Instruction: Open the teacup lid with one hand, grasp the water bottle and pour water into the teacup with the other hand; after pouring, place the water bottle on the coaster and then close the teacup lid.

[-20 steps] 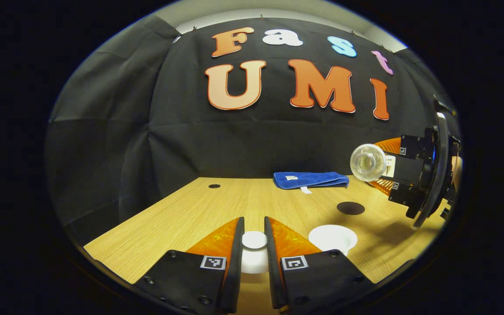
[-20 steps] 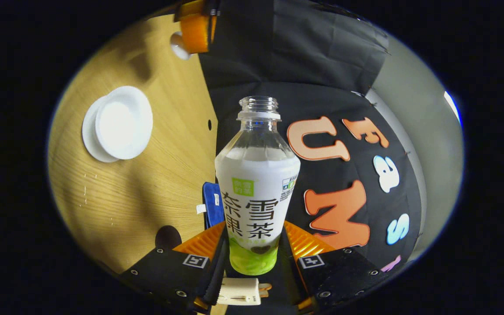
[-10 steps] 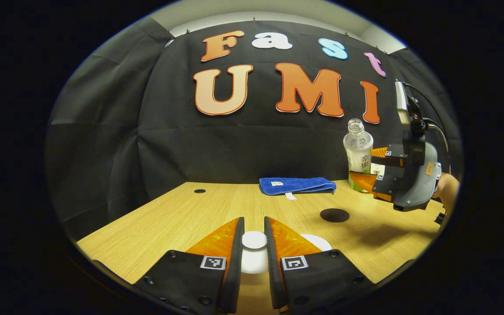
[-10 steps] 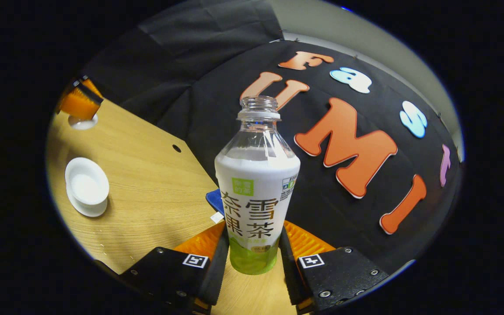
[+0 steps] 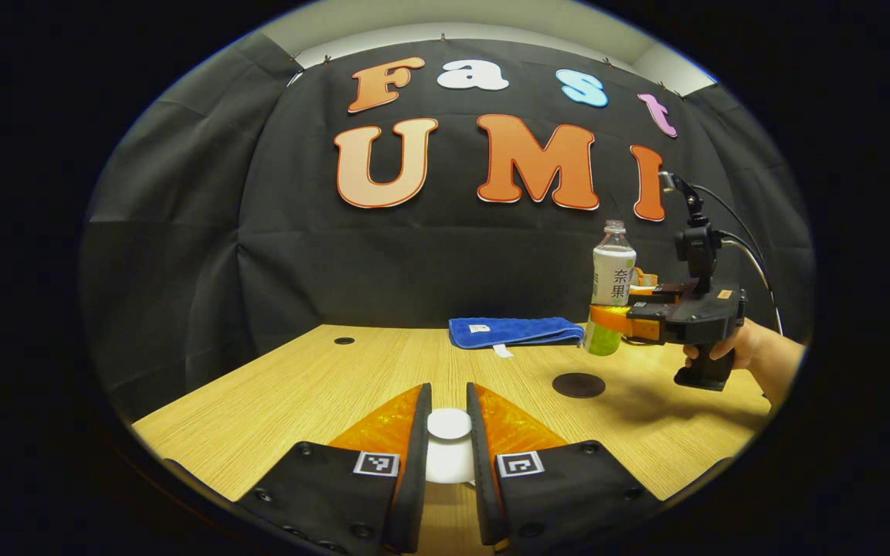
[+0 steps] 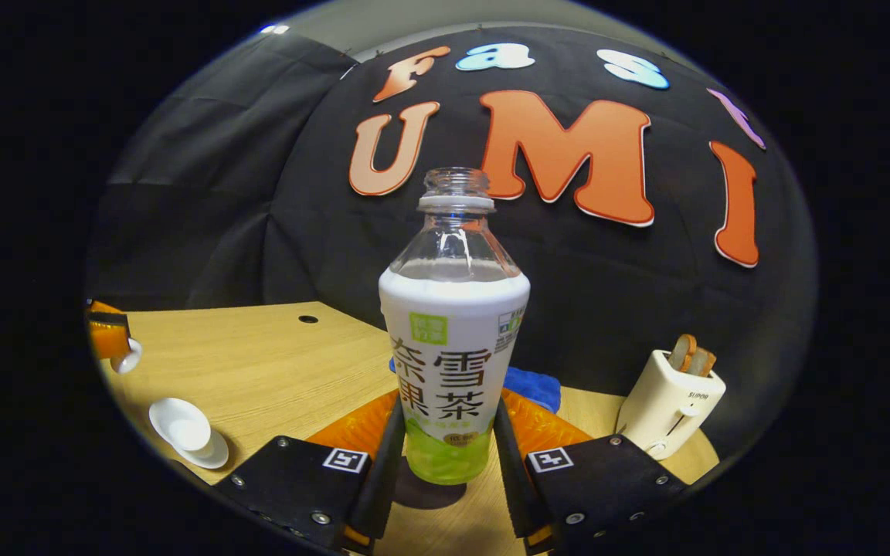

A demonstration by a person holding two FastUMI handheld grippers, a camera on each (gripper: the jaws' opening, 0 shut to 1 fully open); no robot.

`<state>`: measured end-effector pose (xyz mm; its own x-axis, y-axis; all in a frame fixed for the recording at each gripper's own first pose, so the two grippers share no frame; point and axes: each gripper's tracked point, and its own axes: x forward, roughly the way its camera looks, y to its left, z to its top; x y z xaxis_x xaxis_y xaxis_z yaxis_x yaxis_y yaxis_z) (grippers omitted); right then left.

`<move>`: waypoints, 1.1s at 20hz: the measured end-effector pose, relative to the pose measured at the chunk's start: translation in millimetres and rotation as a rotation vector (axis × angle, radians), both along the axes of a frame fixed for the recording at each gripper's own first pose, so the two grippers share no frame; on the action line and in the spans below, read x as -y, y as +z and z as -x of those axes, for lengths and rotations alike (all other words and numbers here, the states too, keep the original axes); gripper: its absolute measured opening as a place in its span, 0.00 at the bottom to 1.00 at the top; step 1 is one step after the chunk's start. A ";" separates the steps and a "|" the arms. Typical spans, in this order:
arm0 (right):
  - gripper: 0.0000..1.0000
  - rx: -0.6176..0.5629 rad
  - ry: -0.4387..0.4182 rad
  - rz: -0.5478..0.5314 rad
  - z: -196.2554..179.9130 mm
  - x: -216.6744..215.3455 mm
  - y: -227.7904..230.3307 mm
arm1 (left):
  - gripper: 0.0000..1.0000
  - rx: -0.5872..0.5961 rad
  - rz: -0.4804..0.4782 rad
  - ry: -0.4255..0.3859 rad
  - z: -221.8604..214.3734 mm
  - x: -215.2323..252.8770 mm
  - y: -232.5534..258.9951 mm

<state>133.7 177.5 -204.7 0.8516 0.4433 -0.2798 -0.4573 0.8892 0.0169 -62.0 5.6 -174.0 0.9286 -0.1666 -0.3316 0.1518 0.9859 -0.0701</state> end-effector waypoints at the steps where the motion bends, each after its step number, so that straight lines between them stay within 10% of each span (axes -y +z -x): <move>1: 0.61 -0.015 0.002 -0.021 -0.4 -2.6 -5.2 | 0.34 -0.005 0.001 0.000 0.2 1.5 -1.2; 14: 0.58 -0.204 -0.020 -0.031 -3.3 -12.2 -77.7 | 0.32 -0.057 0.025 -0.019 -7.0 14.8 -18.4; 22: 0.79 -0.226 0.008 -0.086 2.8 -8.7 -61.1 | 0.32 -0.099 0.061 -0.063 -11.7 37.3 -33.9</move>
